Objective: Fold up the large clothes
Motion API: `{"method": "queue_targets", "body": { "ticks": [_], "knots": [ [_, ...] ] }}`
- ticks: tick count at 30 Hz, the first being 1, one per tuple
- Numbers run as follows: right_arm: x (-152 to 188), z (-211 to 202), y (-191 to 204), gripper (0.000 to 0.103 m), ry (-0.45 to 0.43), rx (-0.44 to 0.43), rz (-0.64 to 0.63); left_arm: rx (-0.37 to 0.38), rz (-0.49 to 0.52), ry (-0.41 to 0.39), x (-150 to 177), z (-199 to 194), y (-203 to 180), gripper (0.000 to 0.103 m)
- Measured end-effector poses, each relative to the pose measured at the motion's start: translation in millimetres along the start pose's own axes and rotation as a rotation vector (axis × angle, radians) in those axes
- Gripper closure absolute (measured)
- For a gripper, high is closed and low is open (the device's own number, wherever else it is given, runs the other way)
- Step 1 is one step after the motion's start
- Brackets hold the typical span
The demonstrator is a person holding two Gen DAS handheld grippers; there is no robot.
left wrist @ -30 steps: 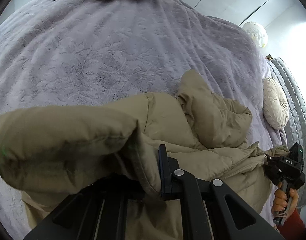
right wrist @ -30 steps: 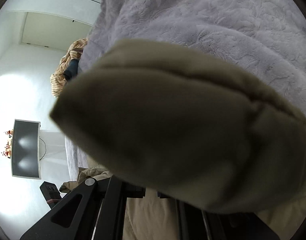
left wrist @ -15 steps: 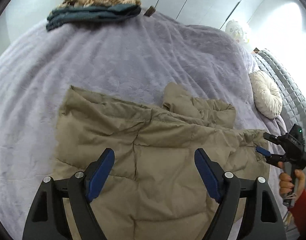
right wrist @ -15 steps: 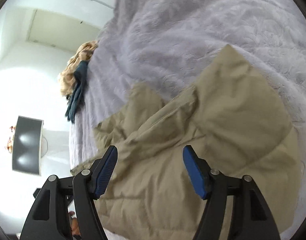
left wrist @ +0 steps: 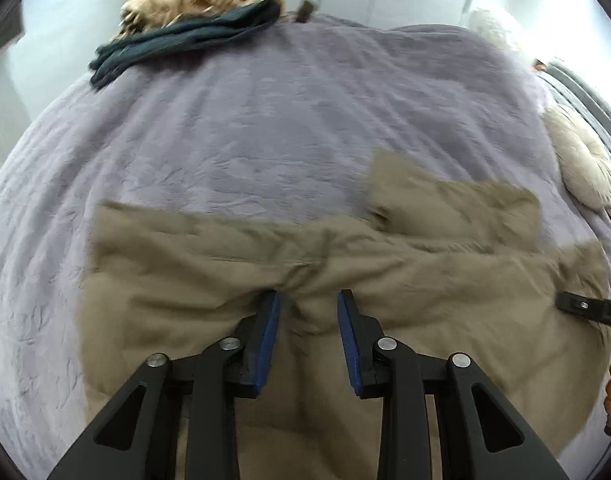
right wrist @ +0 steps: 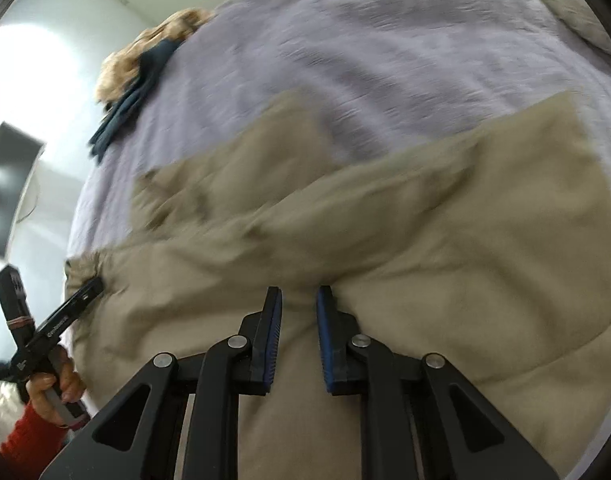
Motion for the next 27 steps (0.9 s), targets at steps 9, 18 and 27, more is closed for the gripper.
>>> {"method": "queue_targets", "body": {
  "ticks": [9, 18, 27],
  "knots": [
    [-42.5, -6.9, -106.6, 0.086, -0.095, 0.098, 0.232, -0.025, -0.123, 0.022, -13.6, 55.7, 36.9, 0.070],
    [-45.8, 23.9, -129.1, 0.086, -0.129, 0.092, 0.225, -0.032, -0.201, 0.009, -12.9, 91.6, 50.8, 0.070],
    [-48.7, 13.0, -118.0, 0.082, -0.118, 0.155, 0.221, -0.090, -0.200, 0.048, -24.9, 83.2, 50.3, 0.070]
  ]
}}
Point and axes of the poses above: each gripper's, at about its wrist camera, not at the fingertips, and z roughly the way its jaws point, y to its left, x to its underside, the point moved 9 cm from there along z, roughly the way its jaws point, and after that the axes turned 6 degrees about z, right-handed, at the moved point
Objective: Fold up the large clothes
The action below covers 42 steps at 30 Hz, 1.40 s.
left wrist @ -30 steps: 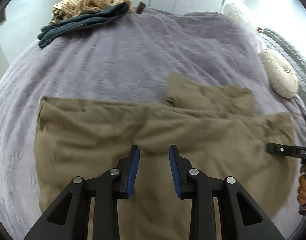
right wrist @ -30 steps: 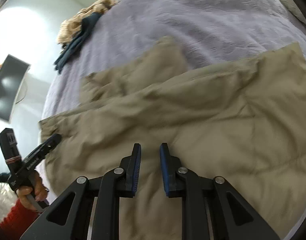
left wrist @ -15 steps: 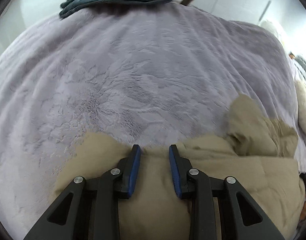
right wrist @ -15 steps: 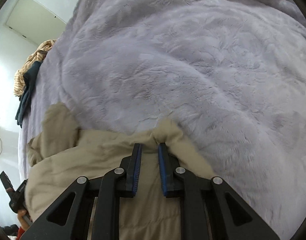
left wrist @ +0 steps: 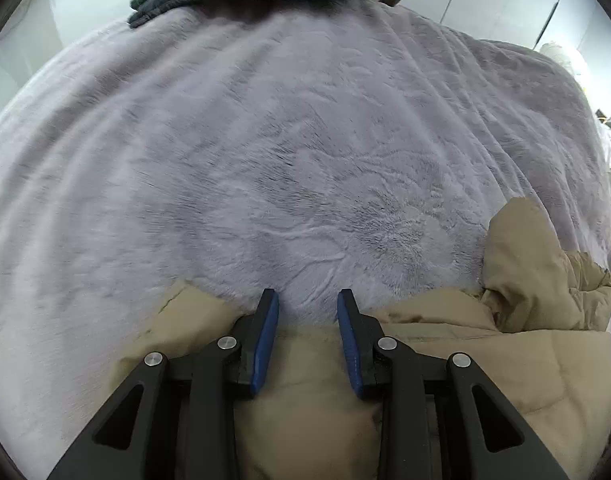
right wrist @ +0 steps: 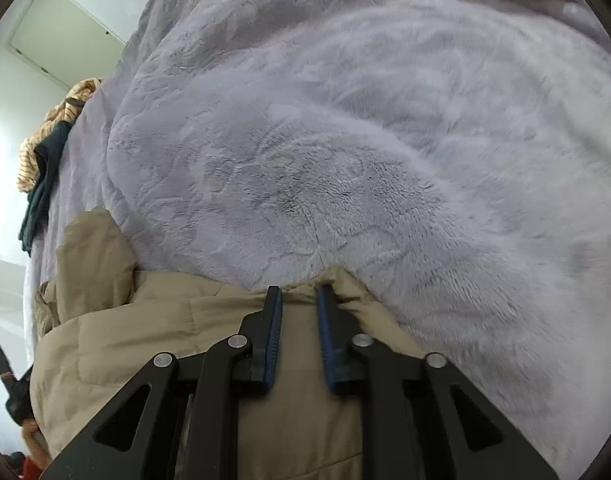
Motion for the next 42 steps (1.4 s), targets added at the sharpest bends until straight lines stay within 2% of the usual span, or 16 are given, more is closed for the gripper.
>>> {"method": "queue_targets", "body": {
  "ticks": [5, 6, 7, 8, 10, 12, 18, 21, 27, 28, 33, 34, 35, 36, 37, 42],
  "knots": [
    [10.3, -50.5, 17.3, 0.078, -0.056, -0.025, -0.008, -0.040, 0.048, -0.055, 5.9, -66.8, 1.6, 0.067],
    [14.8, -60.4, 19.0, 0.073, -0.066, -0.037, 0.000, -0.043, 0.056, -0.051, 10.5, -76.8, 1.6, 0.059],
    [23.2, -73.5, 20.2, 0.067, -0.077, -0.054, 0.014, -0.053, 0.060, -0.050, 20.8, -92.2, 3.2, 0.032],
    [31.1, -81.9, 20.1, 0.064, -0.079, -0.066, 0.022, -0.053, 0.058, -0.060, 27.0, -101.8, 4.4, 0.024],
    [45.3, -96.4, 23.8, 0.062, -0.079, -0.084, 0.029, -0.031, 0.079, -0.073, 43.7, -122.6, 2.0, 0.024],
    [62.8, -110.7, 24.6, 0.062, -0.075, -0.089, 0.030, -0.029, 0.099, -0.042, 65.5, -134.2, 1.2, 0.024],
    [111.9, -141.6, 11.0, 0.062, -0.055, -0.079, 0.045, 0.018, 0.075, 0.040, 128.9, -151.0, 0.2, 0.024],
    [135.2, -149.6, 3.6, 0.061, -0.023, -0.089, 0.069, 0.010, 0.063, 0.078, 154.9, -153.6, -0.6, 0.024],
    [182.3, -153.1, -5.7, 0.048, 0.049, -0.116, 0.082, 0.025, 0.004, 0.116, 196.9, -160.6, 4.2, 0.023],
    [187.4, -152.2, -7.5, 0.045, 0.055, -0.121, 0.088, 0.023, -0.016, 0.125, 204.3, -160.3, 6.8, 0.018],
    [207.8, -137.5, -16.8, 0.037, 0.110, -0.179, 0.191, 0.036, -0.063, 0.127, 221.4, -155.7, 15.1, 0.017],
    [208.8, -134.3, -18.2, 0.033, 0.115, -0.194, 0.214, 0.041, -0.070, 0.126, 222.7, -154.9, 15.1, 0.006],
    [208.6, -132.5, -18.3, 0.030, 0.115, -0.211, 0.233, 0.063, -0.094, 0.128, 225.1, -153.5, 16.5, 0.000],
    [209.6, -130.7, -19.1, 0.024, 0.115, -0.232, 0.253, 0.090, -0.119, 0.127, 227.3, -153.2, 17.8, 0.000],
    [210.4, -129.3, -19.6, 0.022, 0.113, -0.247, 0.270, 0.105, -0.135, 0.132, 228.8, -152.3, 18.3, 0.000],
    [215.2, -121.1, -21.0, 0.022, 0.125, -0.296, 0.323, 0.161, -0.197, 0.139, 235.6, -151.7, 24.6, 0.000]
  ]
}}
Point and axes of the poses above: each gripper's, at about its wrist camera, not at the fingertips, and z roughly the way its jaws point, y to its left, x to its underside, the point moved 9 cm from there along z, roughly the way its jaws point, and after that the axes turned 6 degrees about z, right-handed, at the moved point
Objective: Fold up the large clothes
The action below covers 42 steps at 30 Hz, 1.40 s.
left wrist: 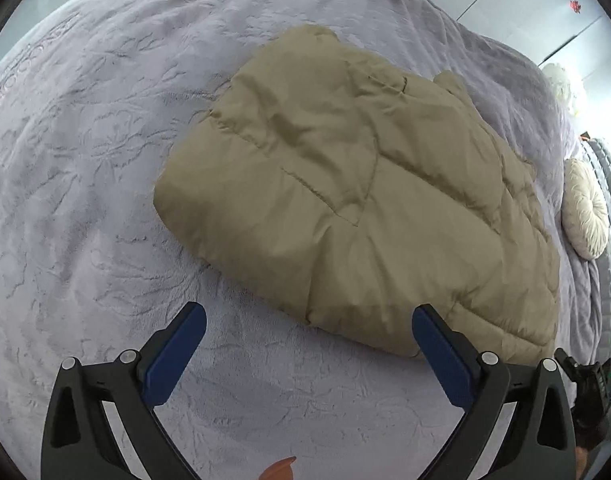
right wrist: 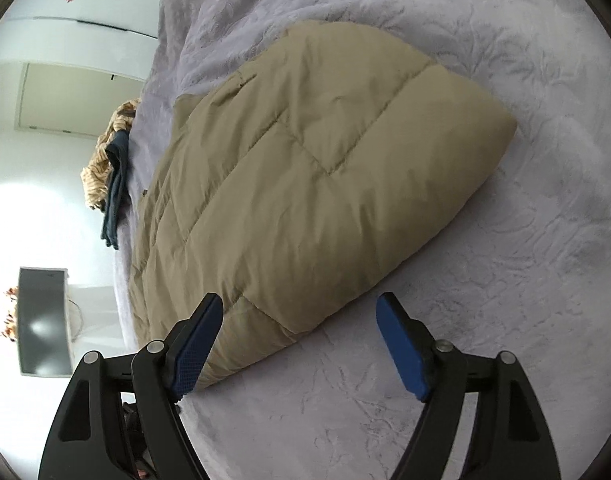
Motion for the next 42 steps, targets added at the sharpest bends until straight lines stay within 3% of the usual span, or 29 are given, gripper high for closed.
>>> {"method": "queue_targets", "body": {
  "ticks": [5, 8, 13, 19, 23, 27, 28, 29, 30, 31, 32, 34, 36, 42],
  "knots": [
    [-2.7, 5.1, -3.8, 0.021, 0.014, -0.049, 0.050, -0.003, -0.080, 0.004, 0.7, 4.3, 17.0, 0.000],
    [-0.1, 13.0, -5.7, 0.011, 0.053, -0.101, 0.093, 0.034, -0.099, 0.009, 2.2, 8.7, 20.6, 0.000],
    [-4.0, 29.7, -11.7, 0.011, 0.069, -0.182, 0.177, 0.130, -0.127, 0.026, 1.8, 22.9, 15.5, 0.000],
    [-15.0, 51.3, -6.2, 0.010, 0.083, -0.324, 0.289, 0.268, -0.177, -0.014, -14.9, 33.1, 5.2, 0.000],
    [-20.3, 69.8, 9.2, 0.010, 0.117, -0.389, 0.293, 0.282, -0.206, -0.040, -35.7, 42.7, 2.5, 0.000],
    [-21.9, 85.3, 17.2, 0.011, 0.132, -0.385, 0.283, 0.281, -0.240, -0.052, -48.3, 54.2, 3.3, 0.000],
    [-21.6, 87.3, 17.6, 0.014, 0.136, -0.384, 0.289, 0.266, -0.245, -0.056, -49.1, 55.7, 4.6, 0.010],
    [-20.8, 88.3, 16.3, 0.019, 0.141, -0.379, 0.294, 0.247, -0.243, -0.059, -50.5, 56.4, 5.8, 0.031],
    [-19.7, 89.7, 14.3, 0.034, 0.150, -0.370, 0.304, 0.247, -0.239, -0.062, -51.7, 58.1, 5.5, 0.044],
    [-18.3, 90.0, 12.5, 0.048, 0.159, -0.375, 0.316, 0.282, -0.236, -0.068, -53.6, 55.2, 3.1, 0.066],
    [-16.3, 89.9, 11.8, 0.055, 0.161, -0.384, 0.321, 0.296, -0.232, -0.073, -56.7, 53.7, -1.3, 0.076],
    [-14.3, 85.3, 16.0, 0.074, 0.156, -0.404, 0.304, 0.282, -0.171, -0.101, -62.7, 44.2, -11.5, 0.084],
    [-12.3, 79.9, 21.5, 0.080, 0.151, -0.419, 0.283, 0.279, -0.132, -0.117, -64.0, 33.7, -18.4, 0.086],
    [2.3, 56.3, 34.2, 0.083, 0.170, -0.453, 0.230, 0.329, -0.102, -0.143, -59.8, -4.0, -22.7, 0.086]
  ]
}}
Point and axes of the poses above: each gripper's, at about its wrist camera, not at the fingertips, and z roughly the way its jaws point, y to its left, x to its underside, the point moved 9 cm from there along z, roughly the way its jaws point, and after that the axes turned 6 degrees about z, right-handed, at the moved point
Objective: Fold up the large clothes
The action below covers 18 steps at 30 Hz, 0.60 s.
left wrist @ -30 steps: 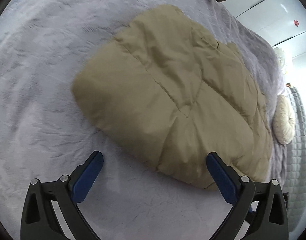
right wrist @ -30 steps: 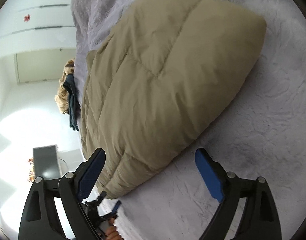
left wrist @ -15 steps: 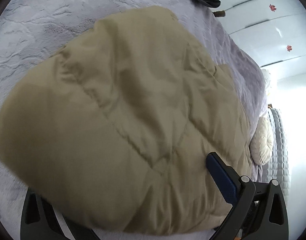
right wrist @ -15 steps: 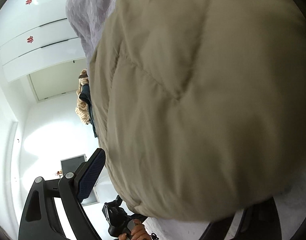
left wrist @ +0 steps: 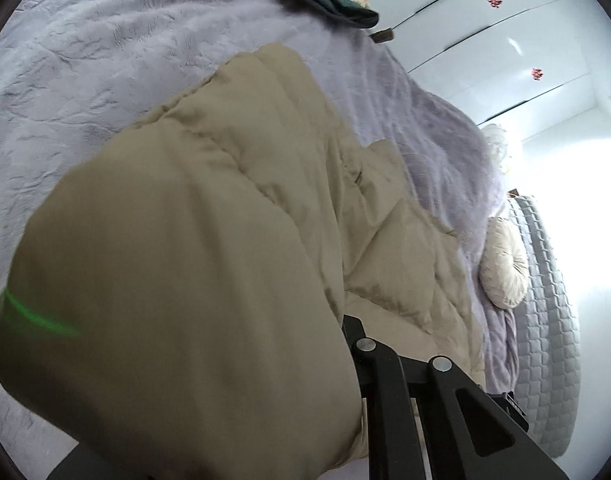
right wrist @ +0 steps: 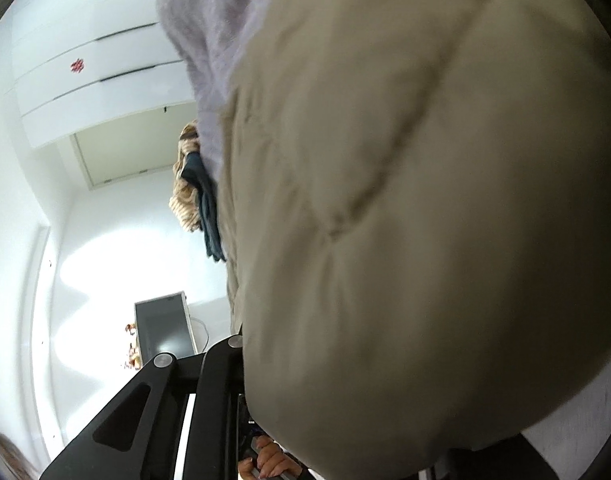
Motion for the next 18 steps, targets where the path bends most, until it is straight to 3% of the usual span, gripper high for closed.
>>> {"method": "queue_targets", "body": {
  "ticks": [4, 10, 13, 18],
  "knots": [
    [26.2, -19.6, -6.4, 0.083, 0.036, 0.014, -0.010, 0.014, 0.006, 0.028, 26.3, -30.7, 4.6, 0.086],
    [65.5, -61.2, -31.7, 0.083, 0.055, 0.048, 0.029, 0.026, 0.015, 0.109, 94.0, -81.5, 21.0, 0.086],
    [90.3, -81.1, -50.5, 0.082, 0.059, 0.052, 0.048, 0.044, -0.030, 0.151, 132.4, -106.4, 35.4, 0.086],
    [108.5, -94.0, -88.9, 0.081, 0.045, 0.081, 0.112, 0.040, -0.059, 0.215, 177.2, -117.9, 57.7, 0.086]
  ]
}}
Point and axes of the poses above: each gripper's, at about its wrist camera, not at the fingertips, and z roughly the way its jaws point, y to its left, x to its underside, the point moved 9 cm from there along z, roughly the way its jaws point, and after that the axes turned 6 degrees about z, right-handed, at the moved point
